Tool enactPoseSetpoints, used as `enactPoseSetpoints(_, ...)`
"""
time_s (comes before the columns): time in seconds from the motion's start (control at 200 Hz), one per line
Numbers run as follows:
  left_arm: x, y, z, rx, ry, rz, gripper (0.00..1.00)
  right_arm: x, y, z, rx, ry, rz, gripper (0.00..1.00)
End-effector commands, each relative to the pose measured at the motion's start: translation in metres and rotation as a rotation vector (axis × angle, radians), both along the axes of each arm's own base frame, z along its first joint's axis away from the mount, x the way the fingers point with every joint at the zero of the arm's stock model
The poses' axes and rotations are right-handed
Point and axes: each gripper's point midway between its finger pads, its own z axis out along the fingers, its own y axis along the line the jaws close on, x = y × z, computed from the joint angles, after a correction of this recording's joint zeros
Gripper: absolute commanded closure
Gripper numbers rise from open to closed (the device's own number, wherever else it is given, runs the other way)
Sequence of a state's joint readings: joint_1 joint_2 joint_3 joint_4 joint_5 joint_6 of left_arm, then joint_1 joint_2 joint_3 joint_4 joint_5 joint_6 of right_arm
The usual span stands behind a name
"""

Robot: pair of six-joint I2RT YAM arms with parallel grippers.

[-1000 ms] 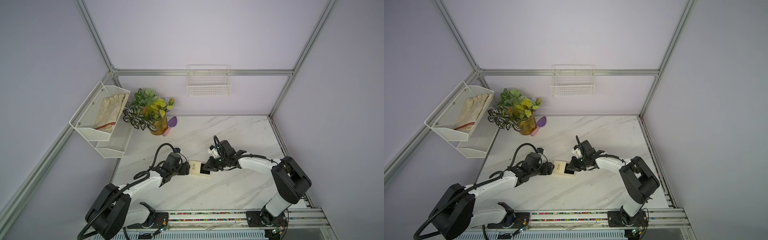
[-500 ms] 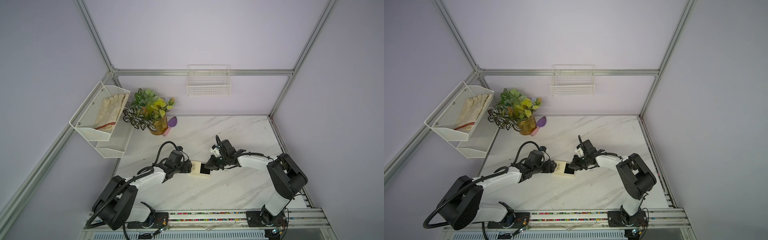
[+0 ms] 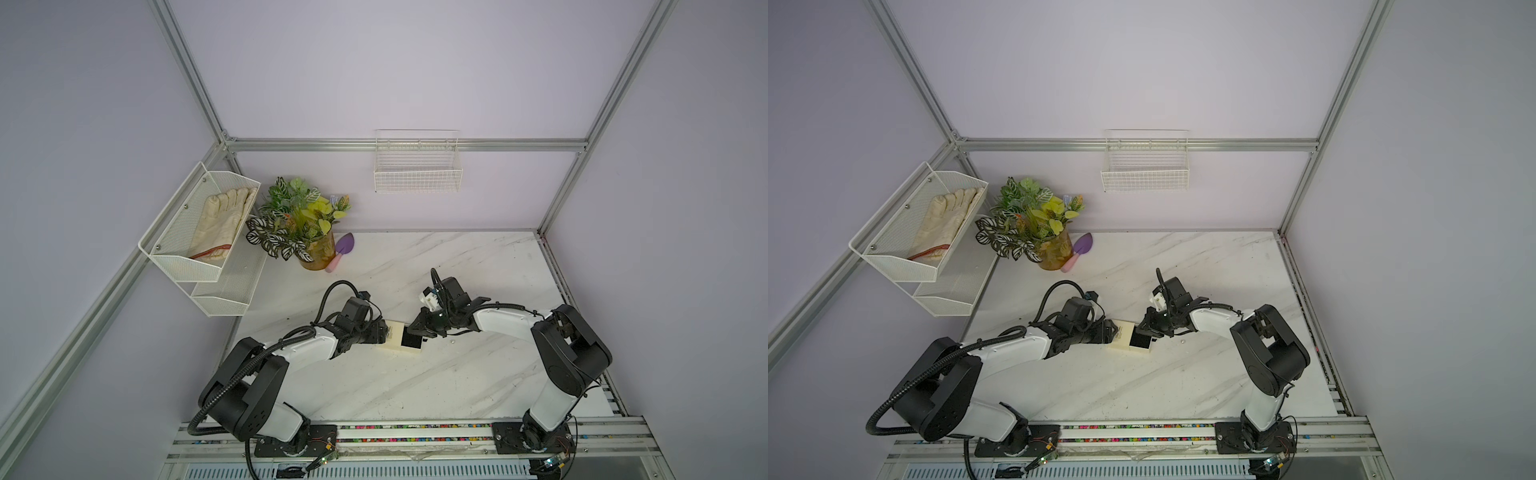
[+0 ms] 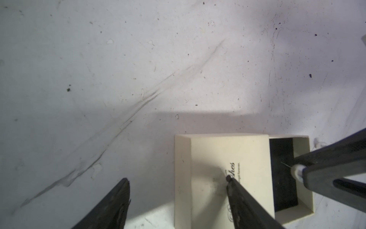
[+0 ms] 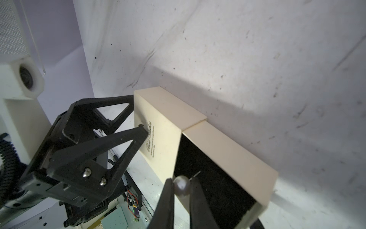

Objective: Place the earrings into the drawer-style jewelry box
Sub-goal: Insert the earring into the inner lining.

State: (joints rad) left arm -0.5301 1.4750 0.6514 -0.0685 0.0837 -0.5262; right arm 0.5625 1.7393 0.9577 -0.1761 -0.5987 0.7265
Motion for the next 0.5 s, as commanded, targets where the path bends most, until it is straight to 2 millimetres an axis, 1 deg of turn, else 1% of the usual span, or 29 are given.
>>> enactPoseSetpoints(0.0, 0.0055, -0.0021, -0.0005, 0.018, 0.002, -0.022, 0.24, 0.0095, 0.0006, 0.0035, 0.003, -0.016, -0.024, 1.0)
enactPoseSetpoints(0.27, 0.0042, 0.0022, -0.0025, 0.036, 0.006, -0.014, 0.24, 0.0088, -0.0021, -0.0027, -0.016, -0.003, -0.034, 1.0)
enactPoseSetpoints(0.495, 0.0038, 0.0032, -0.0041, 0.043, 0.01, -0.013, 0.24, 0.007, -0.0027, -0.0042, -0.021, 0.005, -0.029, 1.0)
